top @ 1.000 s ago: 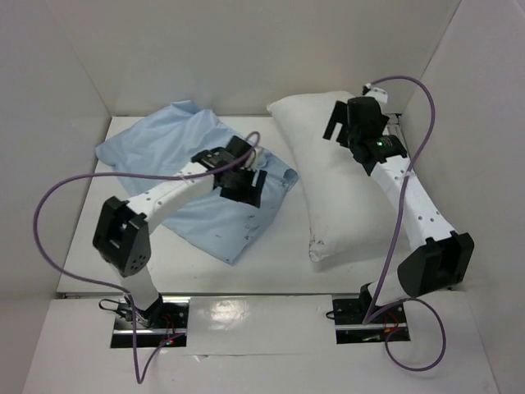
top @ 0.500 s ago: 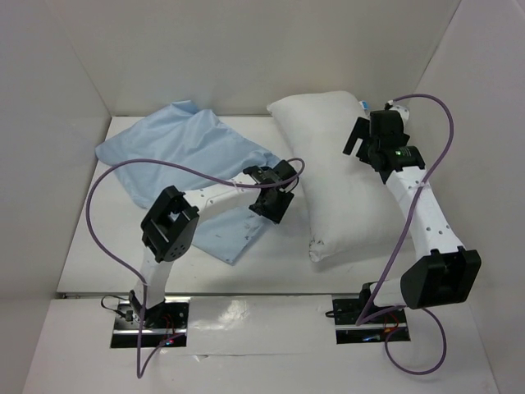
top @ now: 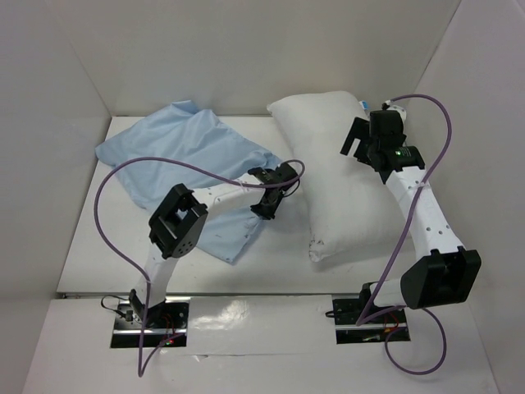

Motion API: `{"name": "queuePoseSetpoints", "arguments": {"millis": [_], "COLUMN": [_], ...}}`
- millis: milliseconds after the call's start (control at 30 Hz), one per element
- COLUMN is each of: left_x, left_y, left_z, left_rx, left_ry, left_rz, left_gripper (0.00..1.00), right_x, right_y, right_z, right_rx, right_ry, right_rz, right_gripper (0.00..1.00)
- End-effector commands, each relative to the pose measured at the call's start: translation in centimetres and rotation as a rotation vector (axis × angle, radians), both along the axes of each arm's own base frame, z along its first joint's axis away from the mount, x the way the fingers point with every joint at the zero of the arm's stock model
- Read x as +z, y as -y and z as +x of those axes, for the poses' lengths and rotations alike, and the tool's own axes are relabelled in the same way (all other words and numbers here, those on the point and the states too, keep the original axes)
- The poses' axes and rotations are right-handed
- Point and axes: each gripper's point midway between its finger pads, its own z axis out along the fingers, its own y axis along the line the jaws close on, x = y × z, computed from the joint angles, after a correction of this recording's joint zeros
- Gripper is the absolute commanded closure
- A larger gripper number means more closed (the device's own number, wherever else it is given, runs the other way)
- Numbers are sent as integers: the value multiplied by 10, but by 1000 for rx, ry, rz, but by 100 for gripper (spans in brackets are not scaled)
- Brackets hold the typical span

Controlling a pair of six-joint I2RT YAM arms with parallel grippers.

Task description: Put the pillow into the pillowcase

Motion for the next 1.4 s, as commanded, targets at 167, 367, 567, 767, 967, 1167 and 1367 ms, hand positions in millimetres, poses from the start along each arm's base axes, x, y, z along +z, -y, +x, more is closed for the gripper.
{"name": "queuePoseSetpoints", "arguments": {"millis": [167, 367, 567, 767, 967, 1167, 1367], "left_x": [84, 125, 162, 175, 185, 186, 174], "left_y": [-3, -40, -79, -103, -114, -118, -118], "left_z": [30, 57, 86, 96, 97, 102, 105], "left_rx": [39, 162, 288, 359, 357, 364, 368], "left_ry": [149, 150, 154, 149, 130, 115, 69], "left_rz": [-92, -197, -330, -403, -468, -499, -516], "left_gripper": [100, 100, 100, 100, 100, 100, 100], "right_x": [5, 20, -6, -74, -115, -33, 53], "right_y": [-9, -26, -77, -124, -126, -120, -120], "right_z": [3, 17, 70, 106, 112, 97, 41], "right_rx": [51, 73, 163, 266, 228, 229, 342], "right_ry": [27, -1, -110, -243, -306, -105, 89], "right_rz": [25, -86, -154, -138, -128, -93, 36], "right_gripper": [0, 0, 0, 0, 100, 100, 100]}}
